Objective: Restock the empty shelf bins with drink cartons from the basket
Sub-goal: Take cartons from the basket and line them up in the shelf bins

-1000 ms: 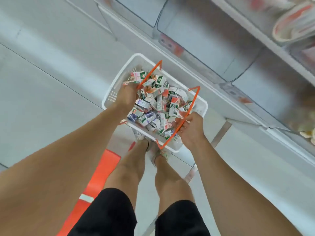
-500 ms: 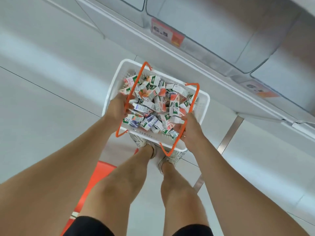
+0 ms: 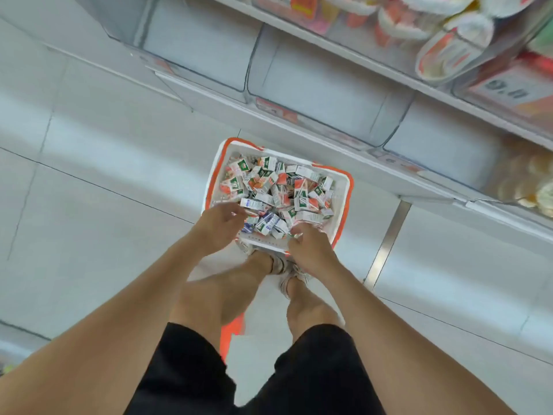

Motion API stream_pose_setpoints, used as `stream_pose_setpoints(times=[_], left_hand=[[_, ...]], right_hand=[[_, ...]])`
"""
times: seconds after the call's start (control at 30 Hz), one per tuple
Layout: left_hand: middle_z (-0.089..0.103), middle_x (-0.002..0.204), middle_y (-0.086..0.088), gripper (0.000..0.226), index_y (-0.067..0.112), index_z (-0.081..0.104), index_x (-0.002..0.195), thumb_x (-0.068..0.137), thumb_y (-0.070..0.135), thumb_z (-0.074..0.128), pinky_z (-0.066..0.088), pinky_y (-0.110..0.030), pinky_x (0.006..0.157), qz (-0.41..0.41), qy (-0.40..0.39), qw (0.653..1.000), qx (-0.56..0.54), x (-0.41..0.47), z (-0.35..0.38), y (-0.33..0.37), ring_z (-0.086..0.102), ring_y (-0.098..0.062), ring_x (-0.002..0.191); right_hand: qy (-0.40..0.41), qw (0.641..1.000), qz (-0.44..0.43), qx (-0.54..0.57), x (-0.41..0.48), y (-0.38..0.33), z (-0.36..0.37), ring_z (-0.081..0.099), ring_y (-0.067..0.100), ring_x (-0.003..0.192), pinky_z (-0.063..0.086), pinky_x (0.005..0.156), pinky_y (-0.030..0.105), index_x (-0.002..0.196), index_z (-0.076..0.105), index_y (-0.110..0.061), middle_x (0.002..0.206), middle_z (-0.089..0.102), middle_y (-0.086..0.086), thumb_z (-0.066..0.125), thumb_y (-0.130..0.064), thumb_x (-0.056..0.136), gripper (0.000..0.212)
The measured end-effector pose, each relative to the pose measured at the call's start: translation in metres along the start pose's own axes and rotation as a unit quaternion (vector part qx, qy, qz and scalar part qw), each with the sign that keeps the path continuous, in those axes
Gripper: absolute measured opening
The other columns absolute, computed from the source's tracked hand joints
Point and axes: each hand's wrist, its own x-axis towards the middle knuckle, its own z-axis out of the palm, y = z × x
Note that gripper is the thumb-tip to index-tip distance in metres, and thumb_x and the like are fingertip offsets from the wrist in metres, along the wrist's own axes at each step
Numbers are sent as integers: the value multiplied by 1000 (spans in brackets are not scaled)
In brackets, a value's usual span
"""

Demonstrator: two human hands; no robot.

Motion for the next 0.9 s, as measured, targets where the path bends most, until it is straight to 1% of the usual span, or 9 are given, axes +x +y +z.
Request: stream_pose_setpoints(times=[0.1,0.23,0.33,0.4,0.47,0.57,0.67,0.8,0.9], left_hand=[[73,92,-7,22,18,72,110,101,18,52,50,-35,73,45,0,996,78,-34,-10,9,63,-21,75],[71,84,2,21,26,71,111,102,20,52,55,-36,71,73,-13,993,91,-36,-29,6,69,-27,77],[74,94,1,23,27,70,112,102,20,50,55,-34,68,121,-30,986,111,-4,-36,-2,69,-20,74],[75,89,0,23,27,70,112,101,19,51,49,-27,56,152,-42,979,125,33,-35,-13,63,-13,62],[70,79,3,23,24,70,112,101,17,51,42,-24,54,164,-37,976,139,72,-34,-27,56,-8,56],[66,82,8,23,23,69,113,101,21,49,51,-31,68,186,-27,958,214,126,-30,-42,60,-15,70],[72,101,1,24,23,68,114,100,25,48,55,-40,86,258,-17,902,346,177,-20,-50,66,-23,92],[63,112,-5,23,22,66,110,98,31,48,49,-40,86,298,-42,826,476,228,0,-41,62,-30,107],[66,113,-7,21,23,64,100,97,36,48,47,-40,86,285,46,819,496,248,7,-38,64,-33,106]], right_hand=[[-15,1000,-8,-18,-30,-5,-6,62,17,78,48,67,30,131,60,-17,110,67,7,50,-25,101,32],[15,1000,-22,-3,-43,-21,-3,67,15,72,58,70,36,130,61,-22,90,69,-1,48,-27,100,32],[48,998,-36,13,-19,-38,13,68,14,64,61,68,41,131,60,-26,81,71,-4,48,-26,100,34],[80,995,-56,25,14,-47,28,66,14,61,61,65,42,131,60,-26,76,69,-5,49,-23,99,34],[104,990,-92,-4,53,-54,44,67,15,67,60,66,42,131,59,-23,84,69,-4,50,-21,100,33],[150,979,-113,-84,112,-55,64,65,22,77,58,70,38,131,58,-17,94,68,3,50,-17,98,34],[176,950,-89,-241,165,-52,84,66,31,87,46,67,35,124,58,-13,100,68,9,53,-21,97,28],[113,937,-61,-325,211,-62,94,59,27,85,42,67,35,114,58,-15,101,59,3,55,-24,100,18],[140,924,-85,-346,223,-76,83,50,25,82,41,69,34,96,50,-22,91,51,1,55,-22,98,5]])
